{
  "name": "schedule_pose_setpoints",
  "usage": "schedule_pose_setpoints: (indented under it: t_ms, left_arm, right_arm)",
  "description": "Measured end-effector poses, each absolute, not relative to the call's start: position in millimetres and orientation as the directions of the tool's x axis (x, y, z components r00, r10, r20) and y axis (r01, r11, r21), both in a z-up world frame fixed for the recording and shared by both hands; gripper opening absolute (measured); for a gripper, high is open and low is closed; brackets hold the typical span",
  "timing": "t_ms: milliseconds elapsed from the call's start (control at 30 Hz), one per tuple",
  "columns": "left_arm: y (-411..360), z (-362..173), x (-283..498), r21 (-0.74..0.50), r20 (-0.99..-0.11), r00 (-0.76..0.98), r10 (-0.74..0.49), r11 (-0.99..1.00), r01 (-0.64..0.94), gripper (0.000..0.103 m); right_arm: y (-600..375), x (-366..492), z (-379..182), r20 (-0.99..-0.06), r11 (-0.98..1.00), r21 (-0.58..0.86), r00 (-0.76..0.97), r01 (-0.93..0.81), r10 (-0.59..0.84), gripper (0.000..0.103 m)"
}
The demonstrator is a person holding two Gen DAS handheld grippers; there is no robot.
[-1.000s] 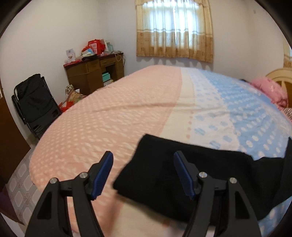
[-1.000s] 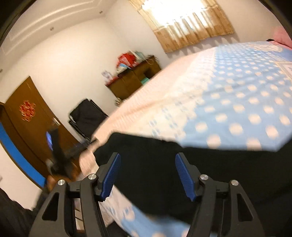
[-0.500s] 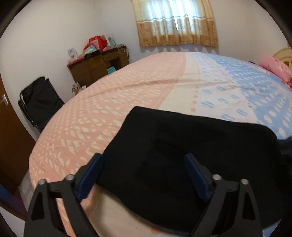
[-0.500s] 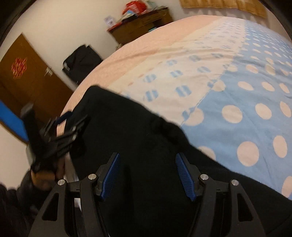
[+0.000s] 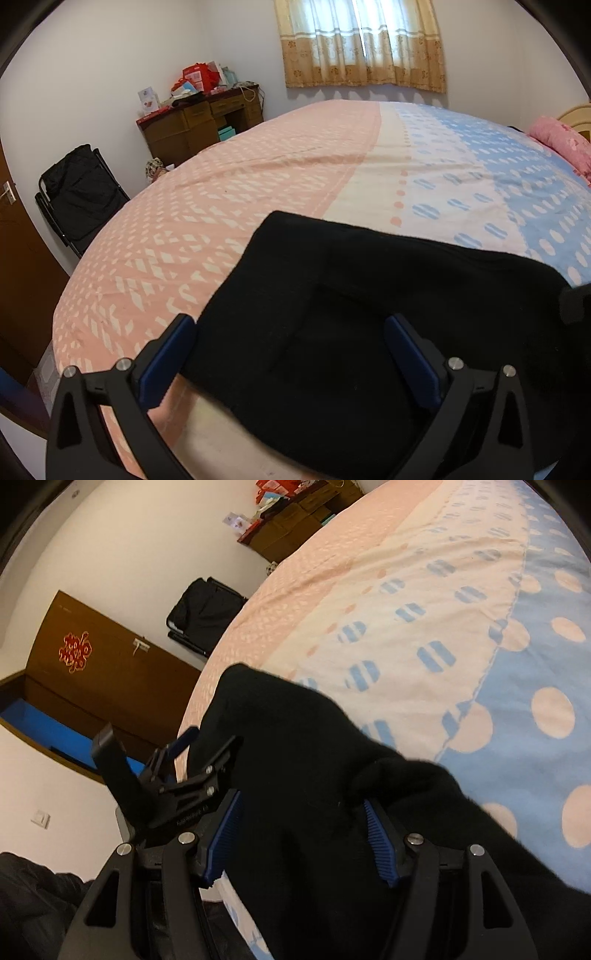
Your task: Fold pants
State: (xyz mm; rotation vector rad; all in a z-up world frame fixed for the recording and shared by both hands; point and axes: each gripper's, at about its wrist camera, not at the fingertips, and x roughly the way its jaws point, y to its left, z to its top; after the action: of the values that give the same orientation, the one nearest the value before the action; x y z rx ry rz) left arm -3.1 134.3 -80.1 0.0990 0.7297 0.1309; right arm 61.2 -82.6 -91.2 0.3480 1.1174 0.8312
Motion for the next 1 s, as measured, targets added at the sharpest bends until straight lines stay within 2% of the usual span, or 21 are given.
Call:
schedule_pose_setpoints:
  t_ms: [100, 267, 333, 367, 400, 500, 600, 667, 733, 800, 867, 1000]
  left_arm:
    - [134.5, -79.6, -2.0, 0.132, -0.662, 0.734, 0.151, 0.988, -0.084, 0.103]
    - [133.9, -80.6, -2.2, 0.134, -0.655, 0.741, 0.149, 0.988, -0.080, 0.103]
    - [131.6, -81.3, -1.7, 0.148, -0.653, 0.741, 0.159, 0.986, -0.081, 0.103]
    - [131.2, -81.4, -1.4, 0.150, -0.653, 0.740, 0.160, 0.985, -0.081, 0.103]
    - [131.9, -81.0, -0.7, 0.146, -0.654, 0.740, 0.157, 0.986, -0.080, 0.103]
    - [134.0, -80.8, -0.2, 0.136, -0.656, 0.740, 0.149, 0.988, -0.078, 0.103]
    - [134.3, -80.9, -0.8, 0.136, -0.659, 0.737, 0.150, 0.988, -0.079, 0.103]
    - [133.0, -80.5, -0.5, 0.140, -0.658, 0.737, 0.155, 0.987, -0.082, 0.103]
    - [132.2, -80.7, -0.4, 0.143, -0.656, 0.738, 0.159, 0.986, -0.085, 0.103]
    - [132.5, -80.7, -0.3, 0.143, -0.657, 0.737, 0.158, 0.986, -0.085, 0.103]
    - [132.2, -80.8, 0.1, 0.141, -0.659, 0.736, 0.157, 0.986, -0.084, 0.103]
    - [131.1, -81.4, 0.0, 0.140, -0.661, 0.734, 0.158, 0.986, -0.087, 0.103]
  right_arm:
    - [-85.1, 79.7, -96.6, -0.605, 0.635, 0.676, 0.210, -0.373, 0.768, 0.066]
    - [-131.7, 111.5, -93.8, -0.462, 0.552, 0.793, 0.336, -0.258, 0.821, 0.064]
    - [-137.2, 118.1, -108.2, -0.478, 0.552, 0.807, 0.314, -0.212, 0.820, 0.061]
    - [-136.4, 117.8, -111.9, -0.497, 0.567, 0.795, 0.306, -0.215, 0.812, 0.053]
    - [-135.9, 115.8, -111.5, -0.515, 0.586, 0.777, 0.305, -0.230, 0.801, 0.049]
    - [-147.2, 109.4, -99.4, -0.570, 0.634, 0.744, 0.293, -0.213, 0.767, 0.050]
    - [-204.5, 88.5, -58.9, -0.663, 0.810, 0.568, 0.503, -0.144, 0.555, 0.051]
    - [-264.0, 62.9, -25.2, -0.717, 0.926, 0.372, 0.654, 0.069, 0.239, 0.051]
    - [-321.6, 37.9, -5.0, -0.721, 0.917, 0.245, 0.692, 0.315, -0.045, 0.052]
    - [-366.2, 25.9, -2.3, -0.747, 0.862, 0.118, 0.616, 0.493, -0.250, 0.061]
    - [-405.6, 24.8, -13.0, -0.787, 0.809, 0.052, 0.522, 0.586, -0.328, 0.061]
    - [-459.1, 31.3, -41.9, -0.858, 0.743, 0.003, 0.384, 0.669, -0.342, 0.061]
